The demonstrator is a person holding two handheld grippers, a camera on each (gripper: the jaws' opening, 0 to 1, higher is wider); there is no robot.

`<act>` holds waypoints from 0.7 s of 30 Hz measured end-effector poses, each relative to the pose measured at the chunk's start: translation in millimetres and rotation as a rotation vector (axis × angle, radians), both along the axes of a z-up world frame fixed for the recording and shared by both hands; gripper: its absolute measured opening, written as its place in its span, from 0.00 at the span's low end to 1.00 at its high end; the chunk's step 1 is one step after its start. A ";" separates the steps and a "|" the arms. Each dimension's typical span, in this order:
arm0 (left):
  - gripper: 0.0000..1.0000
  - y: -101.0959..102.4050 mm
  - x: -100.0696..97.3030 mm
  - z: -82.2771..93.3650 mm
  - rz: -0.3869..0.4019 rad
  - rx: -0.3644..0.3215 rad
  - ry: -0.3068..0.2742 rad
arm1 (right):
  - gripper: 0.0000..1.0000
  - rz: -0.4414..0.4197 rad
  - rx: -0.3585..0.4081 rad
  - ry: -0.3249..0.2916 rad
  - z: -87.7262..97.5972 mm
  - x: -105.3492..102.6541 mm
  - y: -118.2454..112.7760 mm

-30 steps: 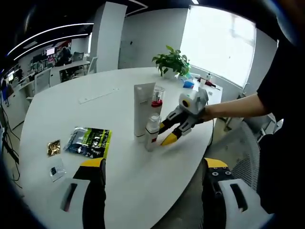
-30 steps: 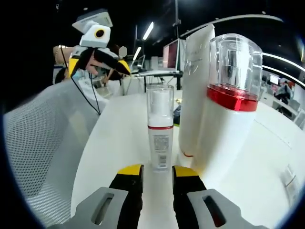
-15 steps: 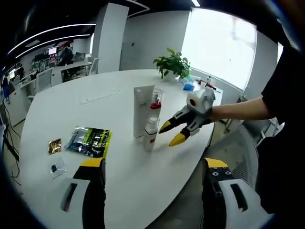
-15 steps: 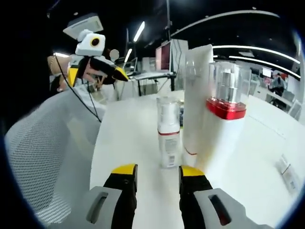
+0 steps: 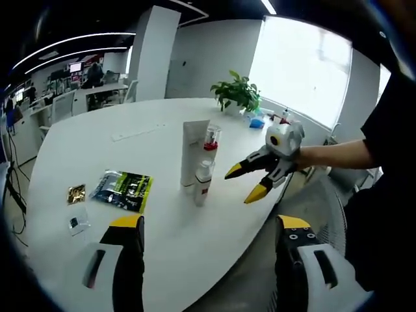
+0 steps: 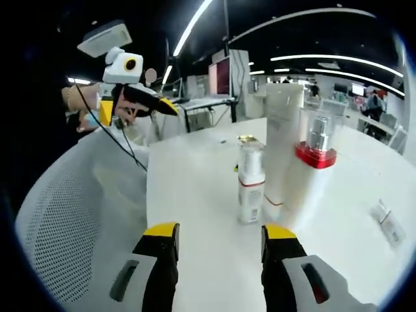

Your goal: Arrange the skincare products in the storage area until every visible bottle or jar stands upright without overlapping.

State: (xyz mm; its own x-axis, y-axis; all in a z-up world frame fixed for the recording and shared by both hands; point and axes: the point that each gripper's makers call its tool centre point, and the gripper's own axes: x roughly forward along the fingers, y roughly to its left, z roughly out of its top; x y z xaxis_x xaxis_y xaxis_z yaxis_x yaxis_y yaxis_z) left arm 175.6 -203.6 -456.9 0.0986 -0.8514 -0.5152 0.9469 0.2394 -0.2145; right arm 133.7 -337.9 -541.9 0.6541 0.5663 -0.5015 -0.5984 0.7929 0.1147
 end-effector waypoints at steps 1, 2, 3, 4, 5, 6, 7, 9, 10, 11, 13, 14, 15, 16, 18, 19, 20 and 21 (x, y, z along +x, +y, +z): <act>0.75 1.0 -0.9 1.0 0.000 -0.003 0.001 | 0.56 -0.005 0.004 -0.001 3.3 -1.7 0.4; 0.75 1.8 -1.0 1.1 0.001 -0.006 0.001 | 0.58 -0.013 0.006 0.001 5.1 -2.1 0.2; 0.75 2.4 -1.5 1.0 0.003 -0.009 0.002 | 0.60 -0.025 0.007 0.001 8.0 -2.9 0.2; 0.75 3.1 -1.9 1.0 0.004 -0.011 0.003 | 0.62 -0.031 0.004 0.004 9.3 -4.0 0.7; 0.75 3.3 -2.6 1.0 0.005 -0.013 0.004 | 0.65 -0.044 -0.016 -0.016 12.3 -3.3 -1.2; 0.75 4.3 -2.3 0.9 0.009 -0.016 0.006 | 0.66 -0.042 -0.017 -0.019 14.1 -4.8 -0.2; 0.75 5.1 -2.3 0.8 0.010 -0.017 0.008 | 0.68 -0.046 -0.008 -0.012 15.2 -6.0 -0.1; 0.75 5.8 -4.5 1.1 0.012 -0.022 0.012 | 0.76 -0.048 -0.002 0.004 15.9 -9.2 0.8; 0.75 6.5 -4.6 1.0 0.013 -0.022 0.013 | 0.79 -0.053 -0.012 0.006 15.7 -10.1 0.3; 0.75 7.4 -4.2 0.8 0.014 -0.023 0.013 | 0.82 -0.065 -0.022 0.010 15.6 -10.6 -0.9; 0.75 9.1 -4.6 1.2 0.016 -0.025 0.015 | 0.87 -0.094 -0.021 0.020 17.7 -12.9 -0.7; 0.75 10.3 -4.5 1.5 0.019 -0.026 0.017 | 0.91 -0.111 -0.018 0.024 19.1 -14.4 -0.3; 0.75 11.1 -4.3 1.9 0.020 -0.028 0.017 | 0.95 -0.123 -0.022 0.030 19.6 -16.2 -0.6; 0.75 13.0 -2.7 1.9 0.023 -0.031 0.019 | 0.99 -0.129 -0.027 0.031 20.1 -17.3 -0.9; 0.75 15.3 -0.2 1.0 0.029 -0.033 0.021 | 0.99 -0.148 -0.050 0.033 21.7 -19.6 -3.8; 0.75 15.9 0.5 0.9 0.031 -0.033 0.022 | 0.99 -0.153 -0.050 0.040 22.5 -20.8 -4.3; 0.75 16.1 0.5 0.5 0.035 -0.033 0.024 | 0.99 -0.169 -0.047 0.038 25.2 -21.6 -5.9; 0.75 16.6 0.9 0.0 0.038 -0.033 0.026 | 0.99 -0.179 -0.043 0.031 27.3 -21.6 -7.4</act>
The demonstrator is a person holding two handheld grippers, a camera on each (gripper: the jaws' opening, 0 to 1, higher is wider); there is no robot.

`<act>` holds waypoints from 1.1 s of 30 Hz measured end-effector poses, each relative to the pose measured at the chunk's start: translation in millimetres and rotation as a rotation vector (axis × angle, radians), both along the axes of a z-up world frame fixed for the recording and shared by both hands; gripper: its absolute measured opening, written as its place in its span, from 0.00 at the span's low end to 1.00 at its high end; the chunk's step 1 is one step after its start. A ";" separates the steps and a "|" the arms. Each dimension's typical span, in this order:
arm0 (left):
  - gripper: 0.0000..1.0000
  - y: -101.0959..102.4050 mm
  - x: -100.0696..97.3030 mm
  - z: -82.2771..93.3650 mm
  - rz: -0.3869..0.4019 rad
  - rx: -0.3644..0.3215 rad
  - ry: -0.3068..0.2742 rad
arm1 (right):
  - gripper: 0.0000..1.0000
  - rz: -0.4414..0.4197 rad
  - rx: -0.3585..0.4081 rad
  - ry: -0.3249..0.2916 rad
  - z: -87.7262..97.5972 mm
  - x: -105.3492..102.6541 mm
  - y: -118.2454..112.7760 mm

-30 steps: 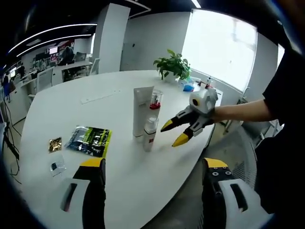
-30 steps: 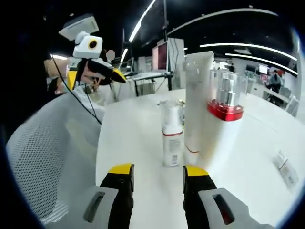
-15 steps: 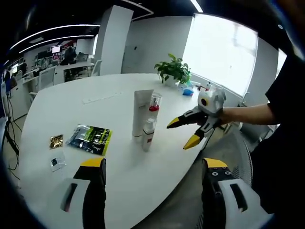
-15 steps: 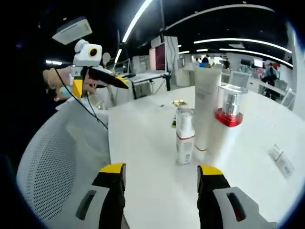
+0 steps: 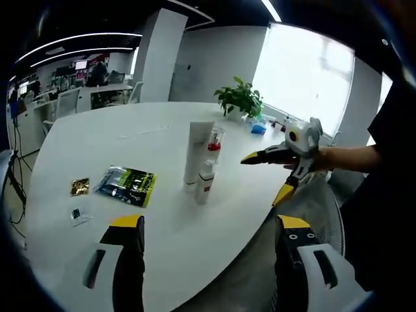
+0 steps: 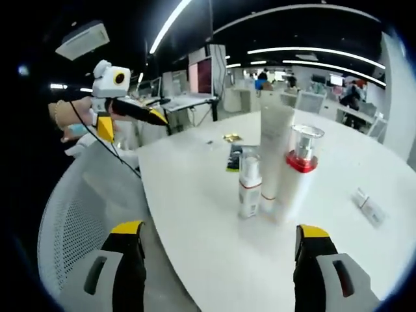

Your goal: Arrange the skincare products in the storage area until every visible bottle or jar stands upright without overlapping.

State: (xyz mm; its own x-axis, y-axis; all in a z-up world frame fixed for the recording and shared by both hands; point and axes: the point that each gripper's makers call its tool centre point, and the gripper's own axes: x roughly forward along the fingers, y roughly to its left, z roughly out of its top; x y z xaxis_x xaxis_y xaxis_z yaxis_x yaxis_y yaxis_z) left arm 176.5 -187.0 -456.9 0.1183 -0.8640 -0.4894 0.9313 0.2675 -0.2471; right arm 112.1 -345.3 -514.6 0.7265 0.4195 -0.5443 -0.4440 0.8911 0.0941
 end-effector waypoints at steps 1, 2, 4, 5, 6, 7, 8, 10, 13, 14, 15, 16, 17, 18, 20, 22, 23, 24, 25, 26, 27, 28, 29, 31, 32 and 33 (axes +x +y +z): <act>0.75 1.3 1.5 -0.5 0.003 0.000 0.002 | 0.99 -0.011 0.005 -0.002 1.8 -0.5 -1.2; 0.76 2.8 3.4 -1.3 0.007 -0.001 0.004 | 0.99 -0.034 0.011 0.002 4.0 -1.4 -2.6; 0.76 5.0 6.1 -3.3 0.016 -0.003 0.012 | 0.99 -0.058 0.014 0.006 6.0 -3.4 -4.0; 0.76 6.0 7.2 -4.4 0.018 -0.004 0.014 | 0.99 -0.074 0.010 -0.001 7.5 -4.4 -5.2; 0.76 8.1 9.4 -6.8 0.023 -0.003 0.019 | 0.99 -0.085 0.016 0.004 7.3 -6.2 -6.0; 0.76 9.0 10.0 -7.7 0.026 -0.003 0.021 | 0.99 -0.103 0.031 0.024 6.4 -9.6 -6.7; 0.77 10.0 10.4 -8.6 0.031 -0.004 0.025 | 0.99 -0.113 0.035 0.030 6.0 -11.0 -7.9; 0.77 12.1 10.7 -11.3 0.041 -0.002 0.033 | 0.99 -0.134 0.032 0.022 5.9 -13.7 -11.9; 0.79 18.1 11.4 -18.7 0.051 0.012 0.039 | 0.99 -0.176 0.048 0.027 5.9 -17.8 -15.1; 0.79 20.0 10.2 -20.9 0.054 0.016 0.041 | 0.99 -0.203 0.068 0.026 6.6 -18.3 -17.6; 0.80 21.1 9.7 -21.9 0.057 0.019 0.041 | 0.99 -0.215 0.078 0.023 7.0 -18.6 -18.6; 0.80 22.3 9.3 -22.8 0.060 0.022 0.039 | 0.99 -0.226 0.083 0.021 7.4 -19.0 -19.1; 0.81 24.3 8.8 -23.8 0.066 0.029 0.034 | 0.99 -0.235 0.083 0.017 7.2 -19.5 -19.8; 0.82 25.8 8.7 -24.6 0.069 0.035 0.030 | 0.99 -0.244 0.080 0.014 6.6 -20.4 -20.2; 0.85 28.8 9.9 -26.9 0.082 0.050 0.016 | 0.99 -0.261 0.065 0.018 5.7 -20.9 -23.9; 0.89 31.6 10.8 -29.1 0.090 0.060 0.009 | 0.99 -0.271 0.058 -0.001 8.4 -18.7 -26.5; 0.91 32.8 11.1 -31.0 0.093 0.061 0.011 | 0.99 -0.274 0.068 -0.002 9.0 -18.4 -26.1; 0.92 33.7 11.2 -32.0 0.096 0.060 0.014 | 0.99 -0.279 0.074 0.001 8.7 -18.5 -26.7; 0.93 35.4 12.4 -32.9 0.102 0.052 0.018 | 0.99 -0.286 0.073 0.007 7.3 -18.9 -28.0; 0.95 36.0 13.1 -33.2 0.109 0.045 0.021 | 0.99 -0.292 0.068 0.009 6.2 -19.1 -29.6; 0.96 36.5 13.4 -33.9 0.116 0.038 0.028 | 0.99 -0.292 0.068 0.006 5.9 -19.2 -30.3; 0.97 36.7 13.5 -34.6 0.121 0.035 0.033 | 0.99 -0.294 0.072 0.006 6.5 -19.3 -29.8; 0.98 36.5 12.6 -35.6 0.128 0.029 0.037 | 0.99 -0.298 0.078 0.006 6.9 -19.3 -29.4; 0.99 36.3 10.4 -37.0 0.132 0.024 0.047 | 0.99 -0.301 0.075 0.008 5.7 -19.6 -30.7; 0.99 36.2 10.0 -37.2 0.132 0.025 0.047 | 0.99 -0.299 0.074 0.011 5.7 -20.0 -30.2; 0.99 36.6 9.8 -39.5 0.131 0.028 0.042 | 0.99 -0.299 0.076 0.014 5.6 -20.3 -29.6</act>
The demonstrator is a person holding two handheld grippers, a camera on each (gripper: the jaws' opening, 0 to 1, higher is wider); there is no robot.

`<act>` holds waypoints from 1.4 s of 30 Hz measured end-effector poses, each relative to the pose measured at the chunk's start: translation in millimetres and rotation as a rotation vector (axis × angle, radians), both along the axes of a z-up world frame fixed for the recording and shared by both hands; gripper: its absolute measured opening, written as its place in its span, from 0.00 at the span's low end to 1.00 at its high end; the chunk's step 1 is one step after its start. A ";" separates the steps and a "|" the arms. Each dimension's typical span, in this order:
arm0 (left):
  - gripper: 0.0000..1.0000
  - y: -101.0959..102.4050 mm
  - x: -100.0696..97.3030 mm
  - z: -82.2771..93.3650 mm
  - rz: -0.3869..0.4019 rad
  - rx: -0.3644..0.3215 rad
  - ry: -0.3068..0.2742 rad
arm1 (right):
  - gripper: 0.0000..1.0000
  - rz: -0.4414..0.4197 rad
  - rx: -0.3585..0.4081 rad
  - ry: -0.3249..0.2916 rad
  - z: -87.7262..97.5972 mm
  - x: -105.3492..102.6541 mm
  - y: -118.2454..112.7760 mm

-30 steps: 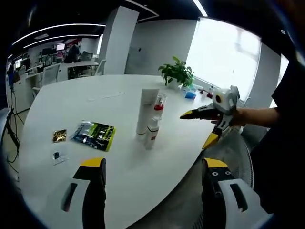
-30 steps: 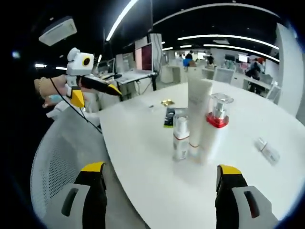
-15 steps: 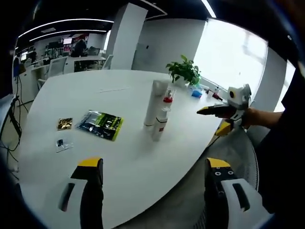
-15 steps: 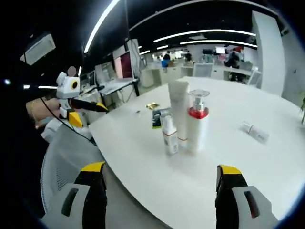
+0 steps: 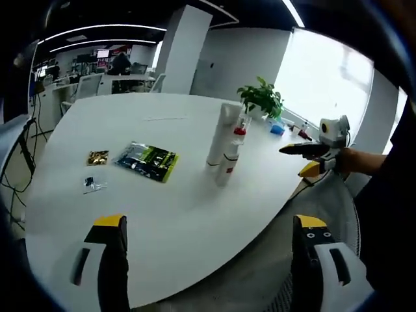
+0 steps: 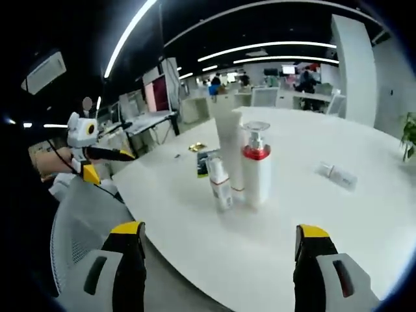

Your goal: Arrange the skincare products in the storage area until every visible bottle or jar stands upright without overlapping.

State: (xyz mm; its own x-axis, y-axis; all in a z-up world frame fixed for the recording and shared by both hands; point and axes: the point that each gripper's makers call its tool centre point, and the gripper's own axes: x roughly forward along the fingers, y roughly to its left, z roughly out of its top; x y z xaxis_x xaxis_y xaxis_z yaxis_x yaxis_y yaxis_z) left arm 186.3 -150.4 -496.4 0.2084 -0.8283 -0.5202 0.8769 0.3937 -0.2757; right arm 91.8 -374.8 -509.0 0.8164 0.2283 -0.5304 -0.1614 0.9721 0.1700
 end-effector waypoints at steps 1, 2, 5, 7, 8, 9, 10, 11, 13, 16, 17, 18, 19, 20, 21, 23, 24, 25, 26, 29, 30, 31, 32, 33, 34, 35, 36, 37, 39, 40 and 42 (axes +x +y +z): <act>0.99 0.4 0.5 -1.1 0.000 0.000 -0.009 | 0.99 -0.001 0.002 0.000 0.6 0.0 0.5; 0.99 0.5 0.3 0.7 0.000 -0.004 -0.013 | 0.99 0.001 0.002 -0.001 0.8 -0.1 1.0; 0.99 0.0 0.1 3.1 0.005 -0.027 -0.013 | 0.99 0.001 0.005 0.005 0.1 -0.1 0.7; 0.99 -1.3 0.9 4.0 0.009 -0.040 -0.020 | 0.98 0.003 0.007 0.010 -0.2 -0.4 1.6; 0.99 -1.6 1.0 3.4 0.006 -0.044 -0.020 | 0.98 0.004 0.007 0.011 -0.1 -0.4 2.1; 0.99 -2.5 1.0 1.7 0.003 -0.045 -0.016 | 0.98 0.005 0.006 0.011 -0.3 -0.4 2.0; 0.99 -3.3 1.2 -0.4 0.002 -0.041 -0.016 | 0.98 0.006 0.006 0.011 -0.7 -0.3 1.9; 0.99 -4.3 0.6 -3.3 -0.007 -0.032 -0.024 | 0.98 0.005 0.006 0.011 -1.0 -0.5 1.8; 0.99 -7.4 -2.6 -3.1 -0.023 -0.022 -0.040 | 0.98 -0.001 0.010 0.016 -1.5 -1.6 1.8; 0.99 -8.7 -1.5 -7.6 -0.028 -0.030 -0.045 | 0.97 -0.004 0.016 0.013 -0.7 -1.5 1.6; 0.99 -9.1 -1.4 -7.7 -0.028 -0.036 -0.045 | 0.97 -0.008 0.021 0.014 -0.9 -2.0 1.1; 0.99 -9.6 -0.3 -8.6 -0.024 -0.047 -0.050 | 0.97 -0.008 0.023 0.014 -1.0 -2.4 0.8; 0.99 -8.9 2.2 -10.7 -0.013 -0.052 -0.052 | 0.97 -0.010 0.023 0.012 -0.6 -1.7 0.1; 0.99 -8.8 3.9 -11.4 0.001 -0.057 -0.047 | 0.97 -0.010 0.025 0.010 -0.3 -1.3 -0.4; 0.99 -8.8 6.2 -11.2 0.023 -0.069 -0.041 | 0.97 -0.011 0.025 0.011 -0.7 -1.8 -1.7; 0.99 -5.5 12.6 -18.8 0.042 -0.075 -0.042 | 0.97 -0.011 0.025 0.014 -2.5 -2.5 -4.2; 0.99 -7.6 10.7 -19.9 0.047 -0.073 -0.040 | 0.97 -0.009 0.021 0.018 -5.5 -3.4 -7.5; 0.99 -8.0 9.7 -22.5 0.047 -0.065 -0.033 | 0.97 -0.010 0.020 0.031 -7.6 -5.5 -9.0; 0.99 -7.8 8.8 -26.1 0.044 -0.058 -0.025 | 0.97 -0.011 0.020 0.036 -8.5 -6.1 -9.9; 0.99 -7.2 6.4 -32.1 0.030 -0.037 -0.013 | 0.97 -0.017 0.011 0.055 -14.4 -8.9 -22.2; 0.99 -7.5 5.7 -31.2 0.027 -0.036 -0.018 | 0.97 -0.019 0.007 0.057 -15.1 -8.5 -27.0; 0.99 -7.3 5.4 -31.3 0.028 -0.032 -0.018 | 0.97 -0.022 0.002 0.061 -14.5 -6.9 -33.1; 0.99 -7.0 4.9 -32.0 0.025 -0.027 -0.014 | 0.97 -0.024 -0.003 0.067 -14.9 -6.1 -37.8; 0.99 -6.6 4.6 -32.6 0.026 -0.020 -0.013 | 0.97 -0.029 -0.014 0.070 -15.1 -5.2 -44.8; 0.99 -5.4 5.3 -32.6 0.029 -0.013 -0.016 | 0.97 -0.032 -0.021 0.067 -14.4 -3.5 -49.6; 0.99 -4.5 5.9 -32.1 0.034 -0.007 -0.021 | 0.97 -0.037 -0.024 0.066 -14.1 0.6 -57.6; 0.99 -4.2 6.2 -32.6 0.035 -0.007 -0.021 | 0.97 -0.038 -0.025 0.067 -14.0 1.6 -59.8; 0.99 -3.9 6.8 -32.9 0.039 -0.007 -0.022 | 0.97 -0.041 -0.029 0.065 -13.0 5.0 -65.7; 0.99 -3.3 8.7 -35.7 0.047 -0.002 -0.019 | 0.97 -0.042 -0.040 0.070 -13.7 8.3 -72.3; 0.99 -3.3 8.6 -36.6 0.047 0.005 -0.017 | 0.97 -0.039 -0.047 0.075 -15.0 9.8 -75.7; 0.99 -3.6 8.0 -38.9 0.043 0.017 -0.025 | 0.97 -0.039 -0.055 0.081 -17.0 11.2 -80.3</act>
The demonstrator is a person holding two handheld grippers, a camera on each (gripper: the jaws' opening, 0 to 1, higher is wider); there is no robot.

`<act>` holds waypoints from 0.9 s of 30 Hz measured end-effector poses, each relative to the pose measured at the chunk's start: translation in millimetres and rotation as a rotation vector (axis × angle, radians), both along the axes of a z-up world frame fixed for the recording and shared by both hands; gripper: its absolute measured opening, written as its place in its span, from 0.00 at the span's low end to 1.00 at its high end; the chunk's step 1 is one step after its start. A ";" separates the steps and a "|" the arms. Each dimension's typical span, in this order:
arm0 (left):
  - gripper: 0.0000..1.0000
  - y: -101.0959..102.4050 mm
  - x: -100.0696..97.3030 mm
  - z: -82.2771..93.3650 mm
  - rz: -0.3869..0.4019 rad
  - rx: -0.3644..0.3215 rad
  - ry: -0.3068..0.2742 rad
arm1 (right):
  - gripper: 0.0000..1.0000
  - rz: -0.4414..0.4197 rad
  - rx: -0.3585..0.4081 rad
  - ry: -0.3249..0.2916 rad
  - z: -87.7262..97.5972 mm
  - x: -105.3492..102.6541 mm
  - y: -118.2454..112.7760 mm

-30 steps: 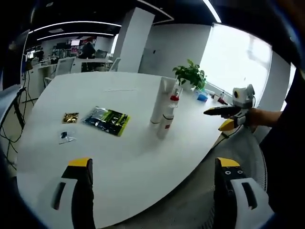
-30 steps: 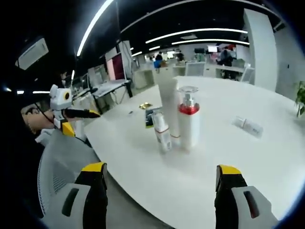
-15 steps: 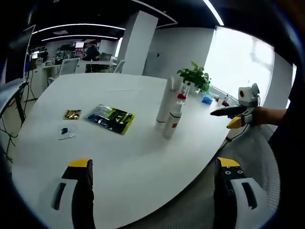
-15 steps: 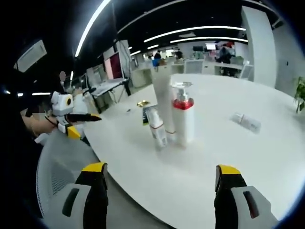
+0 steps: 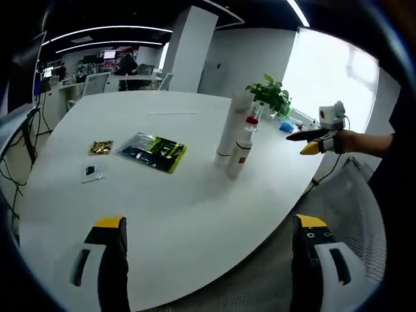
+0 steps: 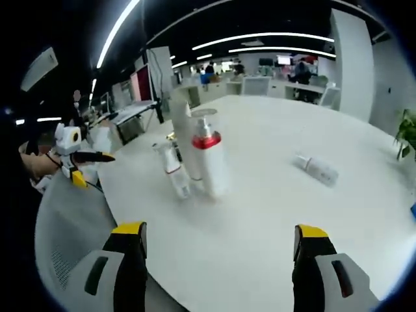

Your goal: Arrange the skincare products in the storage area until every visible bottle or jar stands upright without overlapping.

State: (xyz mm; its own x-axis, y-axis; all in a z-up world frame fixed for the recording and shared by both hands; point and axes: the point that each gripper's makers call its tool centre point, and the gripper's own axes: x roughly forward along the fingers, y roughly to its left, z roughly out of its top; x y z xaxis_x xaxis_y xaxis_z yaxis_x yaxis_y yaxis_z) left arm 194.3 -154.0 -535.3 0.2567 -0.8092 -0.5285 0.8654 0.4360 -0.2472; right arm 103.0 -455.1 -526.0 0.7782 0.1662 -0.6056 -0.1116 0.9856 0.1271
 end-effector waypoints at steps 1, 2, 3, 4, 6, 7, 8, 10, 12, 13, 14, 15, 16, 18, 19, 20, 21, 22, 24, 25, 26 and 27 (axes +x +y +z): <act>0.98 0.2 0.0 -0.8 -0.002 0.006 -0.001 | 0.97 0.002 -0.002 0.004 -2.5 2.8 -5.3; 0.97 2.1 1.7 -2.2 0.002 0.003 0.002 | 0.97 0.004 -0.005 0.007 -3.5 4.0 -7.9; 0.97 2.8 3.0 -2.6 0.010 -0.007 0.008 | 0.97 0.004 -0.010 0.012 -4.4 5.3 -11.3; 0.96 1.9 4.8 -0.7 0.027 -0.031 0.014 | 0.97 0.006 -0.016 0.016 -5.1 6.5 -14.3; 0.96 -0.4 10.5 7.8 0.069 -0.107 0.032 | 0.97 0.012 -0.030 0.028 -5.8 7.6 -19.6; 0.97 0.3 12.3 9.4 0.076 -0.117 0.028 | 0.97 0.013 -0.040 0.035 -5.7 9.8 -25.2; 0.98 2.0 13.0 8.7 0.072 -0.112 0.021 | 0.97 0.015 -0.046 0.040 -5.5 11.2 -28.7; 0.99 1.5 11.6 5.3 0.057 -0.084 0.006 | 0.96 0.017 -0.058 0.044 -4.9 16.1 -39.5; 0.99 1.3 9.9 1.7 0.044 -0.066 0.012 | 0.96 0.019 -0.074 0.049 -3.8 21.0 -50.0; 0.99 2.0 10.4 1.9 0.047 -0.068 0.013 | 0.96 0.018 -0.080 0.052 -2.4 23.4 -54.7; 0.99 1.8 10.6 2.5 0.051 -0.069 0.013 | 0.96 0.018 -0.086 0.054 -1.9 25.6 -59.0; 0.99 2.1 11.1 2.5 0.055 -0.070 0.014 | 0.96 0.019 -0.094 0.056 -1.7 29.2 -65.6; 0.99 2.0 10.8 2.4 0.057 -0.070 0.018 | 0.96 0.021 -0.100 0.059 -1.9 31.5 -69.6; 0.99 2.8 11.2 1.3 0.061 -0.063 0.017 | 0.96 0.026 -0.120 0.070 -1.4 34.6 -75.9; 0.99 3.4 11.7 0.6 0.063 -0.057 0.015 | 0.96 0.027 -0.125 0.074 -2.3 36.7 -79.6; 0.99 3.3 11.4 0.5 0.063 -0.056 0.016 | 0.96 0.028 -0.130 0.078 -2.8 38.7 -83.4; 0.99 3.4 11.4 0.4 0.064 -0.056 0.017 | 0.96 0.028 -0.133 0.080 -3.1 40.1 -86.0; 0.99 4.0 11.8 0.0 0.068 -0.054 0.017 | 0.96 0.030 -0.138 0.086 -3.8 42.3 -89.9; 0.99 5.1 12.8 -0.6 0.074 -0.053 0.019 | 0.96 0.033 -0.147 0.095 -5.2 45.8 -96.1; 0.99 5.8 13.3 -1.1 0.078 -0.052 0.021 | 0.96 0.039 -0.157 0.106 -7.1 49.9 -103.1; 0.99 5.6 13.0 -0.9 0.079 -0.049 0.019 | 0.96 0.042 -0.164 0.111 -8.4 53.0 -107.9; 0.99 5.6 12.9 -1.2 0.081 -0.044 0.018 | 0.96 0.045 -0.171 0.118 -10.7 56.5 -113.7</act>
